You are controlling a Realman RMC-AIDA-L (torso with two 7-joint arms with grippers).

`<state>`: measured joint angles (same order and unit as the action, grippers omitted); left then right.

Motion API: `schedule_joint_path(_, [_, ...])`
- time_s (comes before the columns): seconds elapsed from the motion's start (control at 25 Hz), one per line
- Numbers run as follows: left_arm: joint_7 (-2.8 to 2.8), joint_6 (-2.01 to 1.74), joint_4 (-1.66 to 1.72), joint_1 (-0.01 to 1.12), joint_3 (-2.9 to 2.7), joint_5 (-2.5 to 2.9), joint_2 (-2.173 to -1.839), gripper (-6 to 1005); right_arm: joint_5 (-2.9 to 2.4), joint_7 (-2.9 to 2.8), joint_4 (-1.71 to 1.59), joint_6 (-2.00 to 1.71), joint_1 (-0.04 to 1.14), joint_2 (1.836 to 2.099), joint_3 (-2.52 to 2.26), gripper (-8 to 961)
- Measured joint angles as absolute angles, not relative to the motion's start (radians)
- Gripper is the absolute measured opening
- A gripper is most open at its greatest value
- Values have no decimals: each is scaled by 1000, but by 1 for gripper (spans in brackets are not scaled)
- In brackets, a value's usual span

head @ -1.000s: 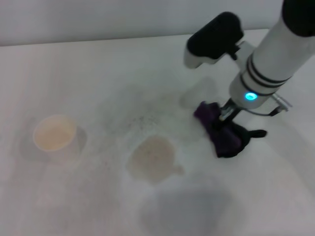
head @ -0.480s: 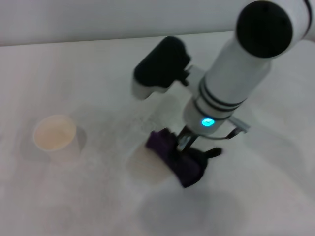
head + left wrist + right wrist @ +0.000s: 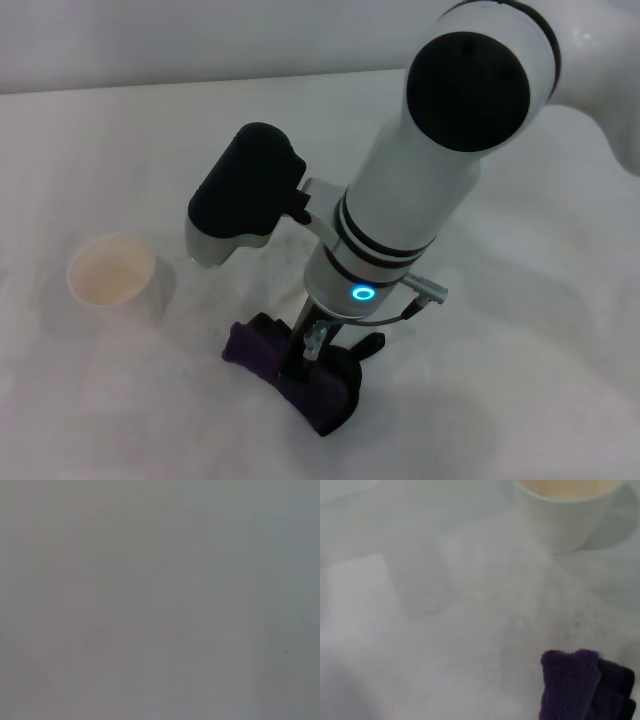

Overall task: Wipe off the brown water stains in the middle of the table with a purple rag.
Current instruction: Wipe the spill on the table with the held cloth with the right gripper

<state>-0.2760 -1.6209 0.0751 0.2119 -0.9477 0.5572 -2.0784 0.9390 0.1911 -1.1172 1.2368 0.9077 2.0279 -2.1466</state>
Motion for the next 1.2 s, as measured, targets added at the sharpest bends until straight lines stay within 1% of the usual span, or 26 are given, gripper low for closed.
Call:
schedule_joint_path(0.32, [-275,-1618,80,205,-948,557,-2078,892,777,143,-1113,1250,920,2028,-2057,93])
schedule_joint_path(0.68, [-275,-1617,83,201,-948,557,-2077,892,535,46,-1024,1278,929,2027,-2003,93])
schedule_joint_path(1.2, [-275,-1617,82,213,-948,557,-2077,893,970,260,-1088,1277,957,2028,-2145,91])
